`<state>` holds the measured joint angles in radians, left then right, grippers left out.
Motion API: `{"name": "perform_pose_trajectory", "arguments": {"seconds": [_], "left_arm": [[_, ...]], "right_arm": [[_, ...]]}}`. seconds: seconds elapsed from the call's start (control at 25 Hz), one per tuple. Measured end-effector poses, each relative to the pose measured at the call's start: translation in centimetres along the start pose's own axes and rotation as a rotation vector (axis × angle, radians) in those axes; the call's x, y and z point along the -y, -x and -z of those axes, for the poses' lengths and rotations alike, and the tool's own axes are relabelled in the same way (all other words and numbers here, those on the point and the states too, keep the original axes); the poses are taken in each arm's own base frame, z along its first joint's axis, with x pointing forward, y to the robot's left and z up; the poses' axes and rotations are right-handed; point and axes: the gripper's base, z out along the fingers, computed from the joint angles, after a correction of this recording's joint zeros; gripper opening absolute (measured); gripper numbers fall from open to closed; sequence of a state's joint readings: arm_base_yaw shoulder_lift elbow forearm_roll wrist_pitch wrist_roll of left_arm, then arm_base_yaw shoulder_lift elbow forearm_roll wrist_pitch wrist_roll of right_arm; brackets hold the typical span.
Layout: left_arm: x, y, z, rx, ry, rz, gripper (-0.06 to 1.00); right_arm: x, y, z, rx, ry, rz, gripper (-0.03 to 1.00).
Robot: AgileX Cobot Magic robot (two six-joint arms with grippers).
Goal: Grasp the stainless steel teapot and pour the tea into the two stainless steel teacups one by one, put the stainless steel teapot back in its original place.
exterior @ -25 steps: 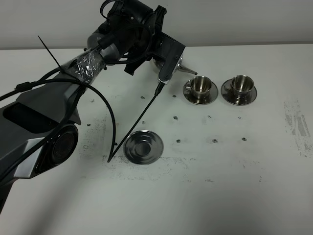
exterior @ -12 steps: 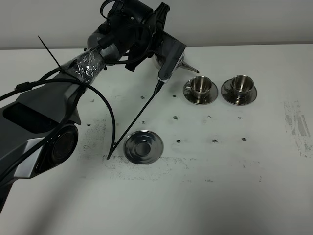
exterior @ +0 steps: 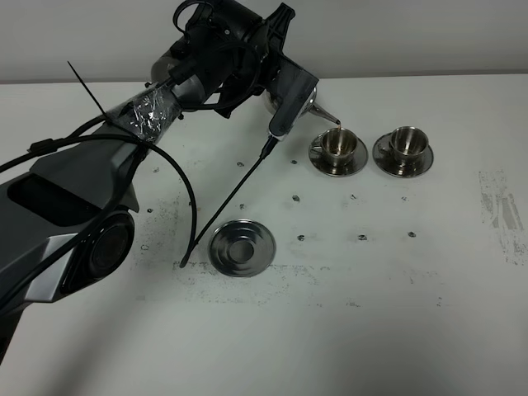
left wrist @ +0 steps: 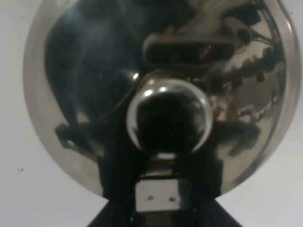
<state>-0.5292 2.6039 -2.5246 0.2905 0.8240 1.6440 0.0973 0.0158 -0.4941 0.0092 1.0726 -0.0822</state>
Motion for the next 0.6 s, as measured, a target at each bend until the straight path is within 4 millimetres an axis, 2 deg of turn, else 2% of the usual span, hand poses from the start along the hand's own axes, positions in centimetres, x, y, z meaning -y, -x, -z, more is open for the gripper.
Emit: {"name": "perform_pose_trajectory", "arguments": {"seconds": [0.6], "left_arm": [[-0.14,0.34,-0.67,0.000,0.042,-0.013,0.18]], "right_arm": [[0.00,0.00,0.00,0.000,0.000,0.000,0.23]]}}
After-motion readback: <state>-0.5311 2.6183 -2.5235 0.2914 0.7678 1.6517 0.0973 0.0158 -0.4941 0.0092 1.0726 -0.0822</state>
